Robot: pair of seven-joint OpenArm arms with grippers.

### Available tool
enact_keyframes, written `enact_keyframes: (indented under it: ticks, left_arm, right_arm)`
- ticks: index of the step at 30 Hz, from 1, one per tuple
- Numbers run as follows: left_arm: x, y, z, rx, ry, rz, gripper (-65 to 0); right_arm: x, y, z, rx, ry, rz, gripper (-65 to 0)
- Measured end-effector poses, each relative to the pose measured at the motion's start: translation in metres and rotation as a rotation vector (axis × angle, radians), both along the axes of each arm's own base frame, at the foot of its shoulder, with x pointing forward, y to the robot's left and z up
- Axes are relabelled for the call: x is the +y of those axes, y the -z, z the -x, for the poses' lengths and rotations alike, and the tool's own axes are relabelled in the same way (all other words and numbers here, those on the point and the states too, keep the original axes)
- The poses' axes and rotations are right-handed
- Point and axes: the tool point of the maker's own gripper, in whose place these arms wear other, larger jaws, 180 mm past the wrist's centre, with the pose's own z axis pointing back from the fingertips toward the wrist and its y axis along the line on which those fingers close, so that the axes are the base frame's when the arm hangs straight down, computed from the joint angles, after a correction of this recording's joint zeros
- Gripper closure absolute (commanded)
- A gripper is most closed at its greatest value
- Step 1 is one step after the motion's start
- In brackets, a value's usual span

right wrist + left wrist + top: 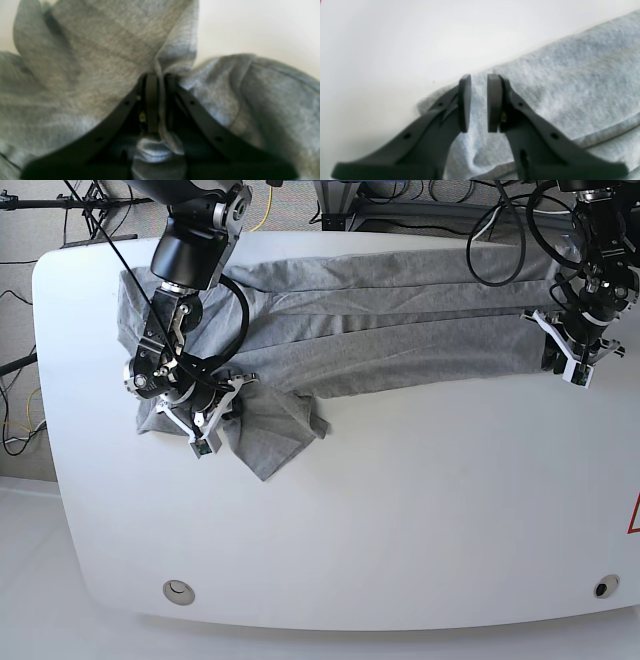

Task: Fold the T-shirt properly
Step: 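Move the right gripper to the folded edge by the sleeve, left gripper to its end, then close both grippers on the ends of the folded shirt edge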

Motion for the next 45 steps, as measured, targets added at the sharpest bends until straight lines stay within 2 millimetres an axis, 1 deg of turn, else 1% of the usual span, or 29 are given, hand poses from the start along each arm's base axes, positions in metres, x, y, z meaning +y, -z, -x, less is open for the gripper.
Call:
enact_keyframes:
  ticks: [3,5,9,11,13,17,19,25,27,29,30,31,33,37,41,45]
  left_arm:
    - [0.001,-0.001,0.000,-0.001,0.002,-0.008,-19.6]
    - [0.000,-0.002,-0.001,-0.004,0.004,-0.007,-30.8]
    - [-0.001,-0.004,-0.004,-0.010,0.005,0.001,-44.4]
    - [-0.001,-0.006,-0.006,-0.016,0.005,0.001,-49.8]
    - [0.000,-0.007,-0.007,-0.019,0.003,0.000,-53.4]
    - [0.003,-0.007,-0.008,-0.010,-0.003,-0.007,-54.4]
    - [0.005,-0.008,-0.008,-0.013,-0.010,-0.005,-50.4]
    - [0.005,-0.009,-0.009,-0.016,-0.012,-0.003,-35.3]
    - [0.005,-0.009,-0.009,-0.016,-0.009,0.000,-21.9]
    - [0.004,-0.007,-0.007,-0.008,-0.006,0.004,-14.9]
    - [0.004,-0.006,-0.006,-0.005,-0.006,0.005,-13.1]
    - [0.003,-0.005,-0.005,0.000,-0.006,0.005,-11.4]
    - [0.002,-0.004,-0.003,0.003,-0.004,0.014,-10.2]
    - [0.002,-0.002,-0.001,0.008,-0.004,0.011,-7.5]
    - [-0.002,-0.006,-0.003,-0.030,0.003,0.029,-6.5]
    - [-0.002,-0.004,0.000,-0.024,0.001,0.032,-4.5]
  right_arm:
    - [-0.001,-0.001,0.000,0.000,-0.004,0.020,-5.8]
    - [-0.002,-0.001,0.001,0.003,-0.005,0.030,-7.6]
    - [-0.006,0.000,0.002,-0.026,-0.015,0.048,-8.7]
    - [-0.007,0.001,0.003,-0.035,-0.012,0.049,-9.2]
    - [-0.009,0.000,0.004,-0.046,-0.012,0.053,-9.2]
    - [-0.013,-0.001,0.010,-0.057,-0.012,0.067,-8.6]
    - [-0.017,-0.002,0.015,-0.059,-0.006,0.077,-7.7]
    - [-0.021,-0.012,0.037,-0.035,0.003,0.050,-5.4]
    - [-0.019,-0.018,0.040,-0.038,0.000,0.039,-5.6]
    - [-0.015,-0.029,0.049,-0.046,-0.009,0.028,-5.5]
    - [-0.014,-0.032,0.053,-0.046,-0.011,0.032,-5.3]
    - [-0.011,-0.041,0.054,-0.074,-0.025,0.028,-5.1]
    - [-0.010,-0.044,0.060,-0.074,-0.033,0.031,-4.6]
    - [-0.015,-0.037,0.075,-0.017,-0.039,0.089,-3.4]
    - [-0.018,-0.040,0.090,0.011,-0.042,0.120,-2.7]
    - [-0.016,-0.037,0.096,0.028,-0.044,0.127,-2.1]
